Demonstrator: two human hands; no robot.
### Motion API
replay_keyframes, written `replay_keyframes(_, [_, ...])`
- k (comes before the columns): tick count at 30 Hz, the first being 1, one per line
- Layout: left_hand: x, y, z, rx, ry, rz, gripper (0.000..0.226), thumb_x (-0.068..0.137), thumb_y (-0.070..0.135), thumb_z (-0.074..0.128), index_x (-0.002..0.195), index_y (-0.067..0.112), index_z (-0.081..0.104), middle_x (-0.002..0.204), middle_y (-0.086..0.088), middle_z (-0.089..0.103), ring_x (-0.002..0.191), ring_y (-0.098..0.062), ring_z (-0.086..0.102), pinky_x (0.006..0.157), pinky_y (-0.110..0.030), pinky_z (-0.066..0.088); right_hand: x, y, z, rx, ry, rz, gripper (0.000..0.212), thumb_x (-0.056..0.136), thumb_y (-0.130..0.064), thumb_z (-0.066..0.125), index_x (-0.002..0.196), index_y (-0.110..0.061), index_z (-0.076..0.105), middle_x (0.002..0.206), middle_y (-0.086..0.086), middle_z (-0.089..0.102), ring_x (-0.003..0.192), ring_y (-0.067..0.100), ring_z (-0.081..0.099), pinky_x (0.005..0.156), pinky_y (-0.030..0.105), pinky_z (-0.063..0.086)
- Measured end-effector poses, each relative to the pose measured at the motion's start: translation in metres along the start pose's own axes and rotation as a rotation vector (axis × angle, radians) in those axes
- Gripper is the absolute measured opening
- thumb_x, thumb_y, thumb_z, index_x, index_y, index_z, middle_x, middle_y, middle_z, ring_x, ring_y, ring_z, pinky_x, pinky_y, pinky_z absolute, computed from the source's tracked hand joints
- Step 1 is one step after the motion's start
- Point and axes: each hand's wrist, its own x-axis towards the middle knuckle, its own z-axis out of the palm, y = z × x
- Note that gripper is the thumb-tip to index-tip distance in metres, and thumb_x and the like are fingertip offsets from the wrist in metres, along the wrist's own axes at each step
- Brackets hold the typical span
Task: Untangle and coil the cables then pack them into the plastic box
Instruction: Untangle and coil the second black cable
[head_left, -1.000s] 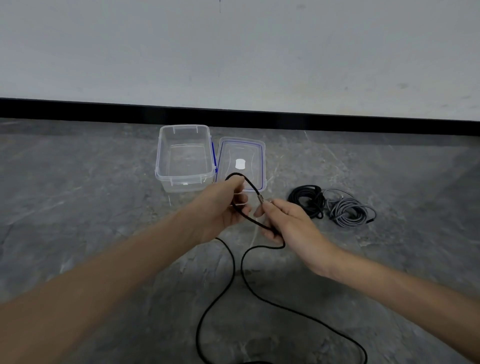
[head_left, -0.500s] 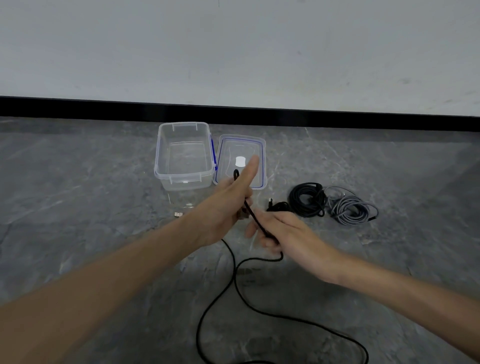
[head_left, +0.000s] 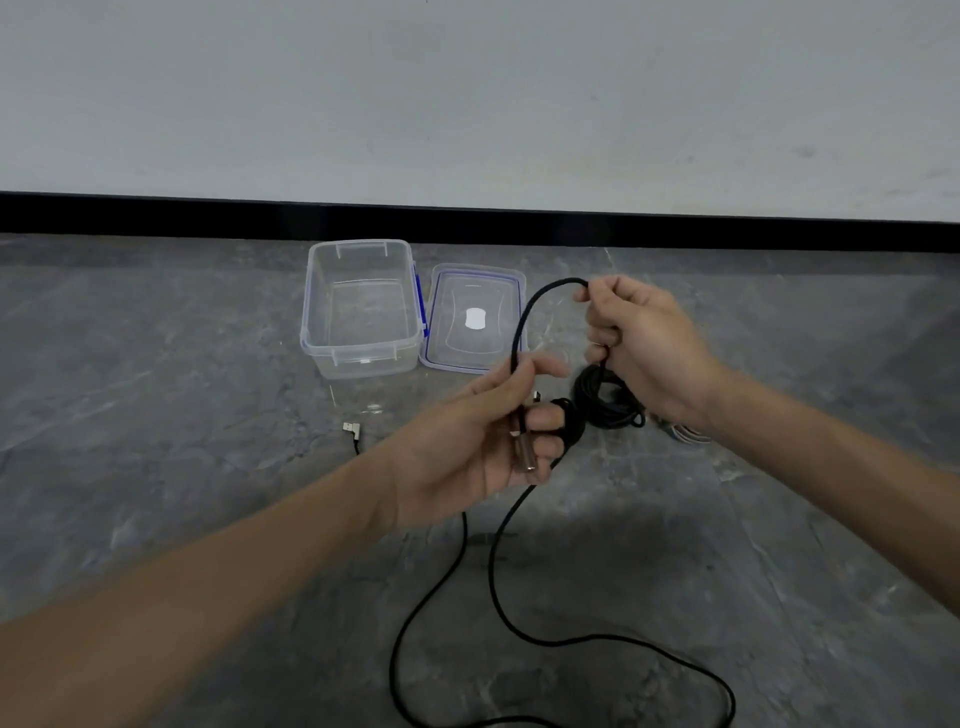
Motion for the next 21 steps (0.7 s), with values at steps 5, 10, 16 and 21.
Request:
replay_keyframes(5, [0.005, -0.002, 0.017, -0.077, -0.178, -0.016, 0.018, 0.098, 0.036, 0.044, 0.103, 0.023, 0.056, 0.056, 0.008, 0.034, 0.051, -0.005, 0.039, 0.051, -0.016, 0.032, -0.002, 0.024, 0.006, -0.21, -0.118, 0.029, 0.018, 0.099, -0.018, 0.05, 0.083, -0.016, 0.058, 0.064, 0.001, 0.046, 0.055, 0.01, 0.042, 0.053, 0.022, 0.038])
replay_keyframes(10, [0.013, 0.007, 0.021, -0.044, -0.095, 0.142, 0.02, 0.095, 0.029, 0.049, 0.11, 0.02, 0.059, 0.054, 0.009, 0.029, 0.044, -0.001, 0.027, 0.045, -0.016, 0.018, -0.032, 0.045, 0.029, -0.307, -0.327, 0.101, 0.04, 0.096, 0.001, 0.047, 0.07, -0.025, 0.063, 0.062, -0.01, 0.054, 0.06, 0.006, 0.048, 0.056, 0.017, 0.038])
replay_keyframes(16, [0.017, 0.027, 0.004, 0.279, 0.127, 0.31, 0.035, 0.104, 0.017, 0.037, 0.131, 0.04, 0.039, 0.073, 0.004, 0.046, 0.047, -0.005, 0.028, 0.044, -0.016, 0.026, -0.062, 0.058, 0.046, -0.426, -0.447, -0.009, 0.03, 0.103, -0.019, 0.04, 0.079, -0.019, 0.058, 0.048, -0.014, 0.039, 0.047, 0.002, 0.035, 0.046, 0.018, 0.03])
replay_keyframes(21, [0.018, 0.027, -0.025, 0.567, 0.195, 0.289, 0.03, 0.105, 0.013, 0.035, 0.13, 0.014, 0.052, 0.103, -0.001, 0.067, 0.093, -0.012, 0.065, 0.085, -0.021, 0.051, -0.068, 0.046, 0.039, -0.587, -0.426, -0.128, 0.027, 0.101, -0.019, 0.045, 0.082, -0.025, 0.063, 0.057, -0.004, 0.044, 0.055, 0.009, 0.041, 0.052, 0.024, 0.034])
